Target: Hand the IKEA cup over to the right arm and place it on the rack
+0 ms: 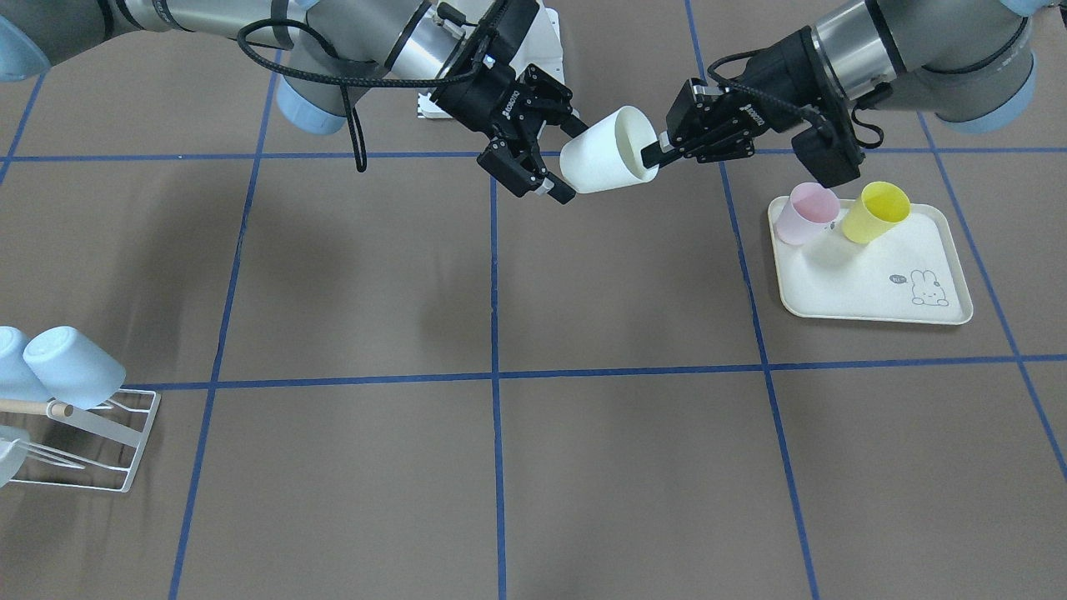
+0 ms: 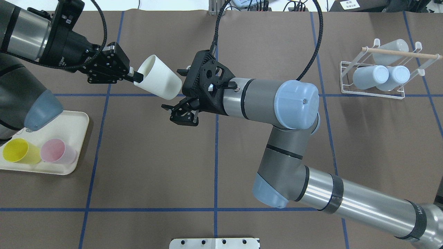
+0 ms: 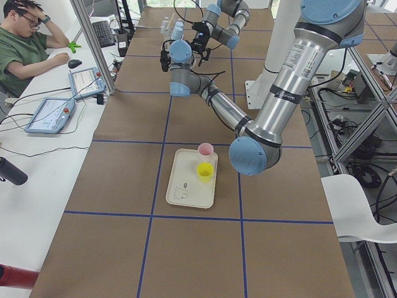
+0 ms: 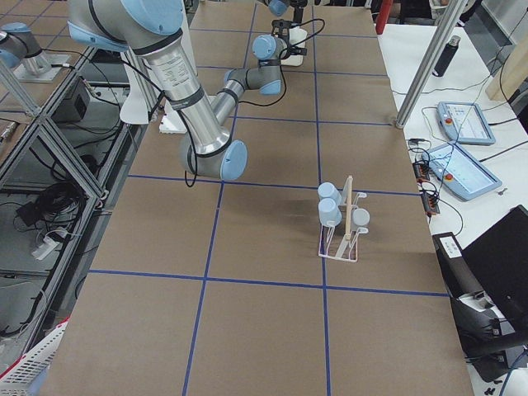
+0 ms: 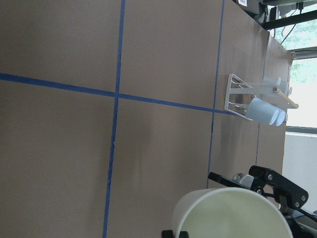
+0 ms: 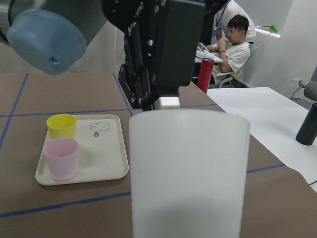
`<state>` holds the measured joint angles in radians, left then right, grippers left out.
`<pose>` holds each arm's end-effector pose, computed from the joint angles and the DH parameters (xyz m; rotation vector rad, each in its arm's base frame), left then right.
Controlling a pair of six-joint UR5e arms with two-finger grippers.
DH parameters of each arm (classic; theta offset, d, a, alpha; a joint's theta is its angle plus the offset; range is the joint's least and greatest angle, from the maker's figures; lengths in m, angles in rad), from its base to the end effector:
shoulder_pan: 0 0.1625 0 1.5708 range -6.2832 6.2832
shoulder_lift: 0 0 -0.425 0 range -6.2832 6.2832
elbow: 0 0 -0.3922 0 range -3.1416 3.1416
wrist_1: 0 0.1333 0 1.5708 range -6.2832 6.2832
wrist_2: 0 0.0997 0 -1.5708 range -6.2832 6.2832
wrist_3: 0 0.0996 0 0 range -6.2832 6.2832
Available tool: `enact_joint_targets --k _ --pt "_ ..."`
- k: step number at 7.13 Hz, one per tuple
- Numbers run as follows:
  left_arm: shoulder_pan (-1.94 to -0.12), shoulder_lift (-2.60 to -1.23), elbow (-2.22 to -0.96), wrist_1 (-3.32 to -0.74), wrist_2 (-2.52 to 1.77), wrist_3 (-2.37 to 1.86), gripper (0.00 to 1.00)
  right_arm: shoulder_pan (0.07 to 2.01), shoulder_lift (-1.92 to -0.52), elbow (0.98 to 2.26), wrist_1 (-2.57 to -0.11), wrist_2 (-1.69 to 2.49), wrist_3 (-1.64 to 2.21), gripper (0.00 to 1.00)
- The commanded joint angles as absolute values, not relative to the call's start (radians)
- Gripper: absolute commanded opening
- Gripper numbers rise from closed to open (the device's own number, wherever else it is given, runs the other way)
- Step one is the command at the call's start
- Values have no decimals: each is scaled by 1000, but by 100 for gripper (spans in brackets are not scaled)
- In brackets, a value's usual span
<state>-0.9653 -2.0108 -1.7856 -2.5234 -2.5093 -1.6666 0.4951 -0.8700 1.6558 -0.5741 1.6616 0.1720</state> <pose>0.2680 -0.4801 0.2064 -0.0317 1.5926 -0.0723 -0.4929 -0.4074 0.0916 1.4538 -1.1295 -0.7242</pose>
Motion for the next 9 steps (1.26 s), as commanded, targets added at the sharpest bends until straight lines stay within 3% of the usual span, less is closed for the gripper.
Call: enact_joint_targets --k 1,9 --pt "-965 -2011 -1784 -2523 -2508 -1666 0 489 -870 1655 -572 1652 172 99" --pt "-965 -2014 -1784 -2523 -2508 -1666 0 482 -870 1654 -546 1649 170 77"
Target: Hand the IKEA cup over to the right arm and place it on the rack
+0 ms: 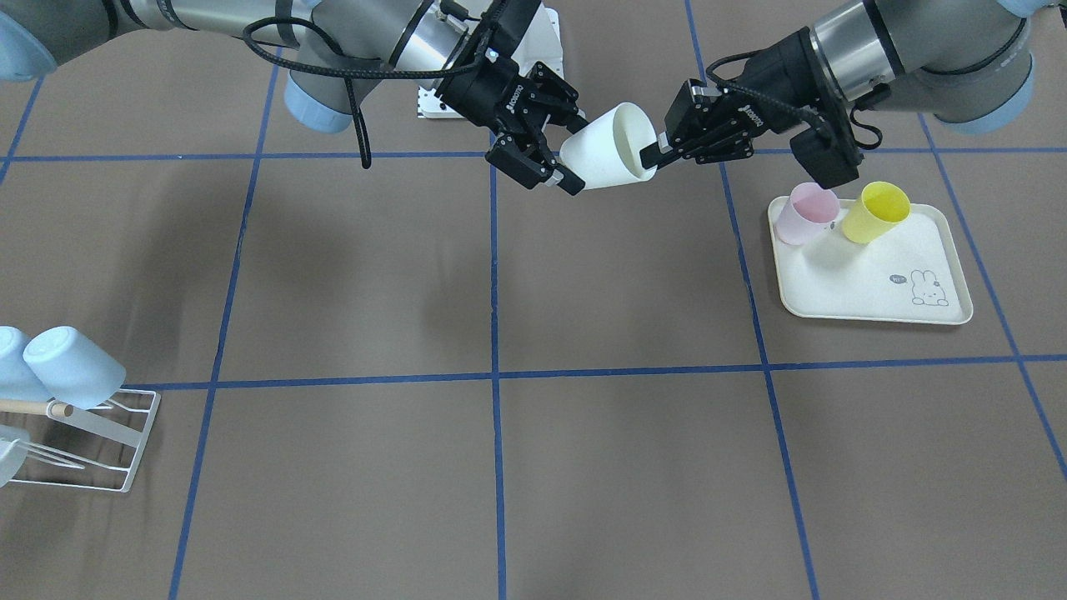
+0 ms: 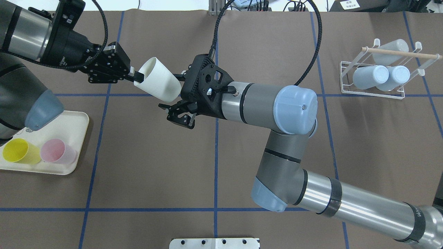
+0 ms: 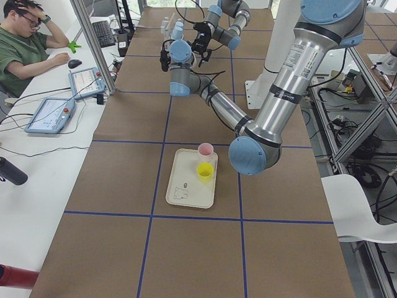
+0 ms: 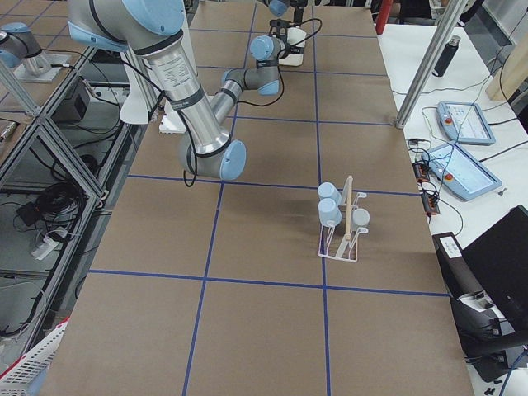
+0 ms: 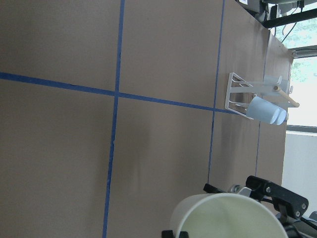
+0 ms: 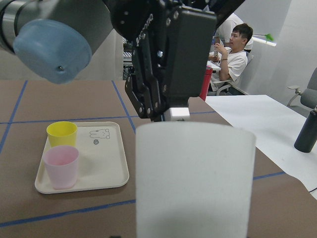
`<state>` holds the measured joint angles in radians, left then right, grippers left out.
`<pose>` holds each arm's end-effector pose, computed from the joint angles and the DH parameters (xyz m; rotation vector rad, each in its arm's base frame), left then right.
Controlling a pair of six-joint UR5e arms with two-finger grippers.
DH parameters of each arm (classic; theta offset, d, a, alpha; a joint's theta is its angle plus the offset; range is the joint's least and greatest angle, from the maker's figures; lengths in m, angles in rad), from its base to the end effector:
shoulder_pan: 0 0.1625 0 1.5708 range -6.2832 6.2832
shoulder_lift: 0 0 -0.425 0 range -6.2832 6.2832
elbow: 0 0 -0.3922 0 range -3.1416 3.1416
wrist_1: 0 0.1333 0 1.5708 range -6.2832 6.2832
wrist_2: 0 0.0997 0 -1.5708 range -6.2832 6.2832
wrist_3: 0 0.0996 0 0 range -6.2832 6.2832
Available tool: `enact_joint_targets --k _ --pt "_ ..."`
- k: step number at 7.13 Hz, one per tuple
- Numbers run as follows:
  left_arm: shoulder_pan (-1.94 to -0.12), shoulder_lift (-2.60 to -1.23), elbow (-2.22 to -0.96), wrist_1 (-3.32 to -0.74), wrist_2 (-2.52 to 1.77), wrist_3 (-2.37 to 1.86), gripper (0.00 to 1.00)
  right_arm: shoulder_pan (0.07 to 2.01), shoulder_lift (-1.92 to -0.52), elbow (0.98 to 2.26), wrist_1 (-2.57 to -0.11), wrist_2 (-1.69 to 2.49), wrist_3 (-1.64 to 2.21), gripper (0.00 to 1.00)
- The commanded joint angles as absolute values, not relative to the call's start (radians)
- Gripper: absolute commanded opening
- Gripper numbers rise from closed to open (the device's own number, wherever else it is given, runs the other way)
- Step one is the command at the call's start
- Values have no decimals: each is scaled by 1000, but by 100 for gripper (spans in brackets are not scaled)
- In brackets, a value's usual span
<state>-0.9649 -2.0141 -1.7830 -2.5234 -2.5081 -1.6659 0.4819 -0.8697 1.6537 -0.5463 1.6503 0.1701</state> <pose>0.2687 -0.4810 0.2055 -0.0301 1.5930 -0.0719 -0.4956 -0.4007 0.0900 1.4747 -1.1463 -0.7178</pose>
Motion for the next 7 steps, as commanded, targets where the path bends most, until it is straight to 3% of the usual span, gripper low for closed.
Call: enact_joint_targets --k 1,3,6,7 --pt "-965 -2014 -1784 -2523 -2508 -1666 0 482 -870 1654 -545 1651 170 72" --pt "-965 -2014 -1784 -2523 -2508 -1666 0 482 -868 1655 -543 1651 172 58" --pt "-965 -2014 -1784 -2523 -2508 -1666 31 482 -868 1655 -543 1651 173 55" --pt "-965 -2014 -1786 -2523 -2510 -1666 59 482 -870 1655 -543 1651 173 55"
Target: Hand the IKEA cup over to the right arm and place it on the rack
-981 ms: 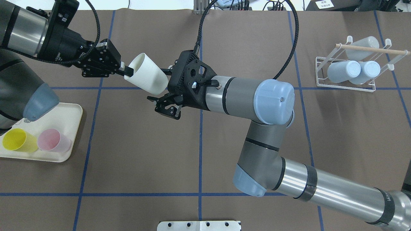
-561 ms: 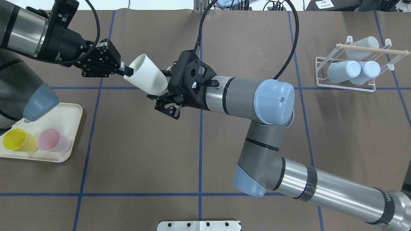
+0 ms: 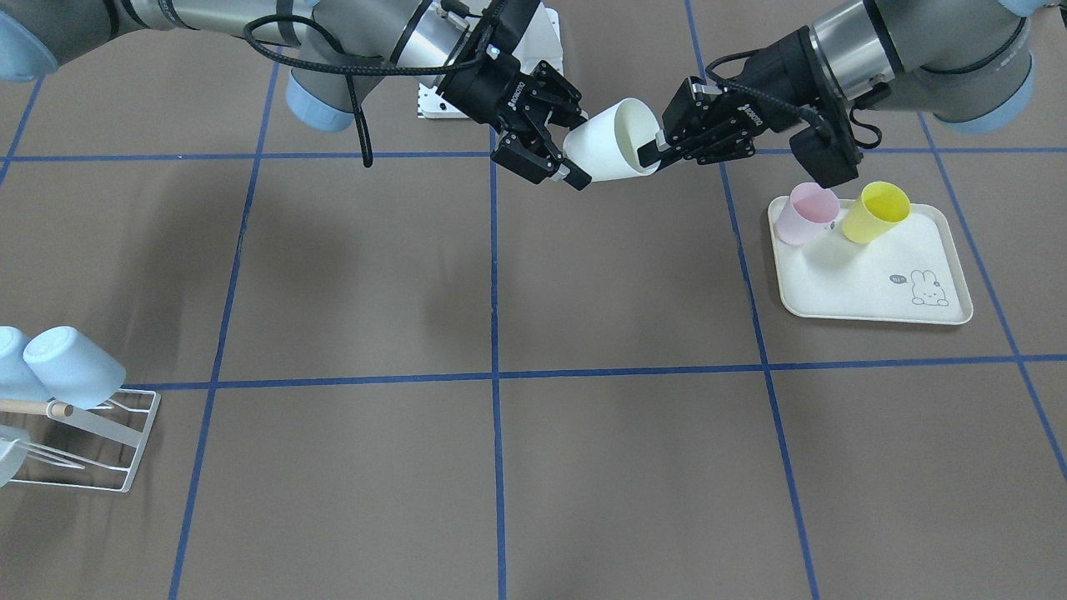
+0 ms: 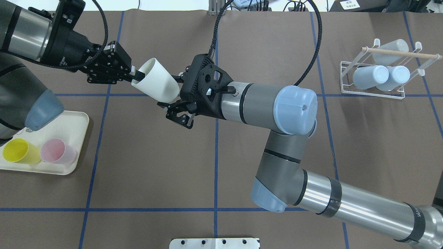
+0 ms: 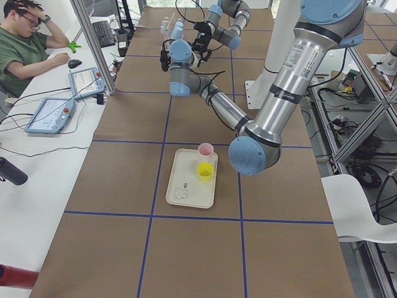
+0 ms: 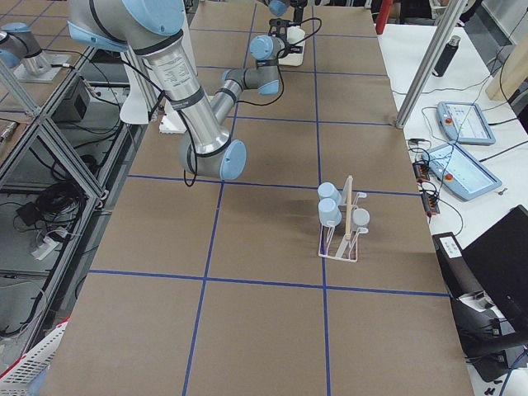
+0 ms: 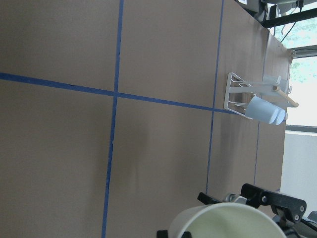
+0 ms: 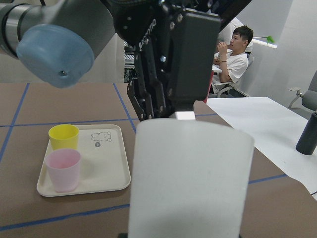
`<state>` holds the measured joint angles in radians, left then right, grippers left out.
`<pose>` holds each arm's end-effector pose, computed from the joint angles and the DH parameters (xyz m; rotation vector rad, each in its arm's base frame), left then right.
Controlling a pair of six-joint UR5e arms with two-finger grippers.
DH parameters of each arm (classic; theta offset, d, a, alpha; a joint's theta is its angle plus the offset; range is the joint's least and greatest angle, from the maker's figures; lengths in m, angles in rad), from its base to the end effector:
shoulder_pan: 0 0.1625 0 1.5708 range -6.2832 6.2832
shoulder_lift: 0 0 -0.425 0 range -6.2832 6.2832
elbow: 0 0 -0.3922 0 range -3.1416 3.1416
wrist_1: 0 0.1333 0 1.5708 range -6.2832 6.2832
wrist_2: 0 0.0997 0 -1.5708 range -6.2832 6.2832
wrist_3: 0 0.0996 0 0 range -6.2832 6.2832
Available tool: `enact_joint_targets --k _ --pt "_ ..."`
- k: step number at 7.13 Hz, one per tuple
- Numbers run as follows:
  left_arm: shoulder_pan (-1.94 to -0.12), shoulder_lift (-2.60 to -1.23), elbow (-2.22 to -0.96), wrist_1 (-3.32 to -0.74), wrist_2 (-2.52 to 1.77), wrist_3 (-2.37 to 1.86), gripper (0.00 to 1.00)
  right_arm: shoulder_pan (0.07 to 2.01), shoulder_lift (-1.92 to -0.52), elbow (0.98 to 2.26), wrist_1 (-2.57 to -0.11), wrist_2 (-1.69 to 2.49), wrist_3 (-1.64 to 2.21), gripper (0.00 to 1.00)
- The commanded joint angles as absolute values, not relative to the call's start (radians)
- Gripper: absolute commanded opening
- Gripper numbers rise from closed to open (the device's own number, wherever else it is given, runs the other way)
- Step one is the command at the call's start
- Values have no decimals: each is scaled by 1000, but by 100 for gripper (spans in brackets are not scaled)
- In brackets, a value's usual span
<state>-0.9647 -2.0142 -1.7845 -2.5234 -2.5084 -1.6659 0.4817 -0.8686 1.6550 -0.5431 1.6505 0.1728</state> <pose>0.2685 -0.4805 0.2049 -0.0295 1.5940 -0.0704 -0.4948 -0.4001 0.0887 1.4774 -1.1517 -0.7147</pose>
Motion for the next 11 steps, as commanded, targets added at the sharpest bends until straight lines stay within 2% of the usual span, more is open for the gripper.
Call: enact_joint_targets --k 1,6,9,11 --pt "-966 -2013 -1789 -2523 -2510 -1666 100 482 -870 1654 -543 1651 172 55" --pt "-982 -1997 -1802 -2526 -2517 -1661 100 523 -870 1654 -561 1649 182 55" --pt "-1027 -1954 -1789 -2522 -2496 -1658 100 589 -867 1657 -708 1660 201 51" --pt "-1063 -1846 -1789 -2522 -2474 -1508 100 670 -868 1664 -840 1737 198 51"
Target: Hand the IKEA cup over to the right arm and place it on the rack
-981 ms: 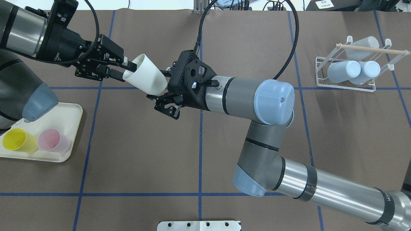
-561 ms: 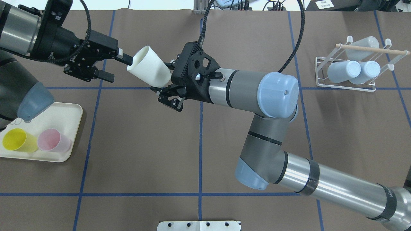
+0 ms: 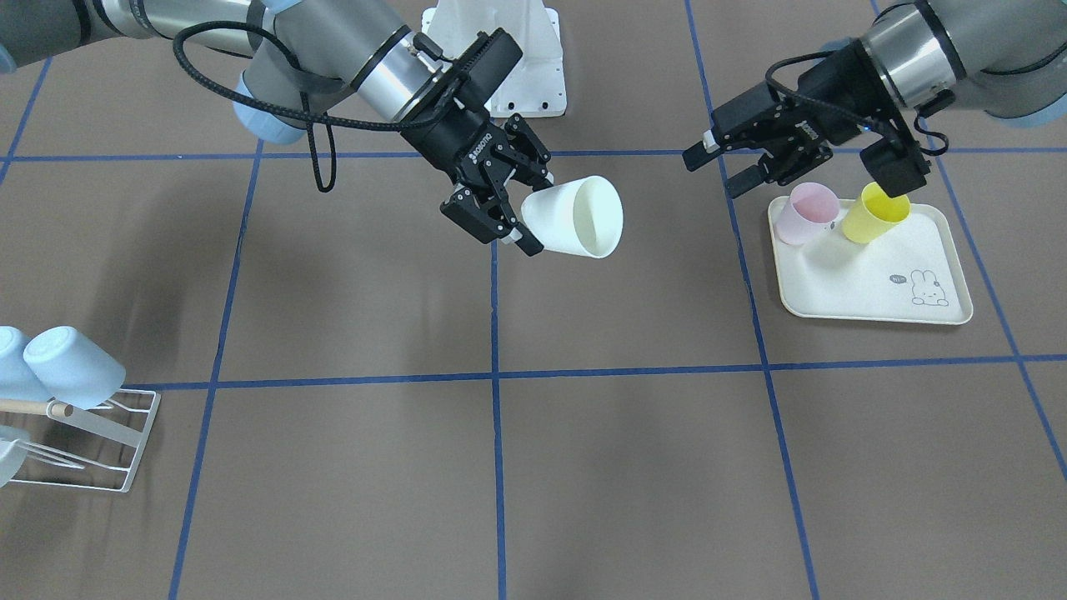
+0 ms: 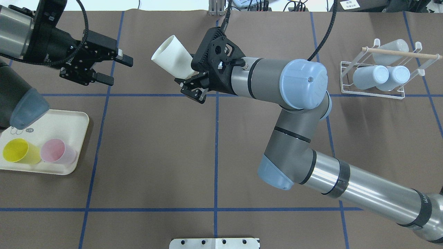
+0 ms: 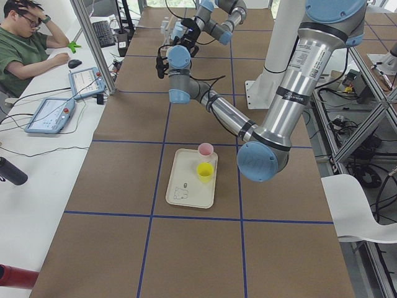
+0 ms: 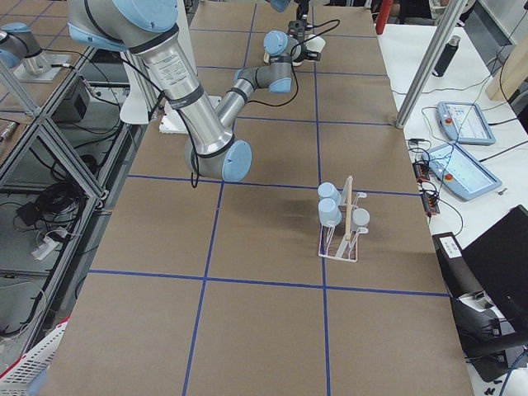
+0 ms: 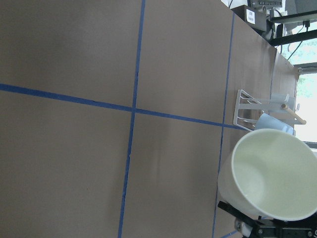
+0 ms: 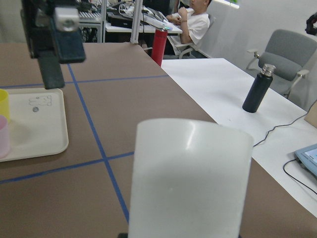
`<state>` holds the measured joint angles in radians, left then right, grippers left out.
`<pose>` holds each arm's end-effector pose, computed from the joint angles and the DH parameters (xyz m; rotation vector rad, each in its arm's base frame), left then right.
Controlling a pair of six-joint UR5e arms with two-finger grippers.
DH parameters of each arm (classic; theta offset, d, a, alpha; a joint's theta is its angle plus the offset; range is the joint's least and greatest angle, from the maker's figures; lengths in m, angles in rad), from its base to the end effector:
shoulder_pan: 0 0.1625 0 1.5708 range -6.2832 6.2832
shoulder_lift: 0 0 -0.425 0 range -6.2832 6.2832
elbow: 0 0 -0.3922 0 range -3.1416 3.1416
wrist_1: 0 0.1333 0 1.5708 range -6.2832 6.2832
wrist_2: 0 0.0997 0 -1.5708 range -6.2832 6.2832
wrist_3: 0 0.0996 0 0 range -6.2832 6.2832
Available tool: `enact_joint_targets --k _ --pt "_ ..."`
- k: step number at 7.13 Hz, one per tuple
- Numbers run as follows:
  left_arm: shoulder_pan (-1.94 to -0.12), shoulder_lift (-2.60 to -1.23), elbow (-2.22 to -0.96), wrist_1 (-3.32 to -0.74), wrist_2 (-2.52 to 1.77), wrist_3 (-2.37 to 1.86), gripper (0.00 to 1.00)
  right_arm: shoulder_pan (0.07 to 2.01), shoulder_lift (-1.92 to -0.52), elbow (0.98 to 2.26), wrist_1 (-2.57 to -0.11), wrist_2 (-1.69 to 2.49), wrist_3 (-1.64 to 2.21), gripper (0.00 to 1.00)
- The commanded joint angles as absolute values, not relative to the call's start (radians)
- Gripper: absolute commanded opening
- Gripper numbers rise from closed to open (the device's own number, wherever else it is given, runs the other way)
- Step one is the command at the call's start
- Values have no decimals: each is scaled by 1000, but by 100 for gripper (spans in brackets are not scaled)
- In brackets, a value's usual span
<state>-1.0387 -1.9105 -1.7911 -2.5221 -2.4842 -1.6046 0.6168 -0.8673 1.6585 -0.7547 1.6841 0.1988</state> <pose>0.2273 -0.4935 0.2590 0.0334 1.5363 -0.1633 -0.4563 -0.4732 0.1044 1.3315 -0.9729 -0.6721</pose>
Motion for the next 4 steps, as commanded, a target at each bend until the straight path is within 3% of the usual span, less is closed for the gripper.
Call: enact_joint_targets --k 1,4 --pt "-1099 -1791 -1778 -2516 -2474 -1400 100 731 -870 1680 -920 1823 186 50" --pt "-1149 -1721 -1770 -2516 -2474 -1307 100 856 -871 1692 -1195 1894 12 48"
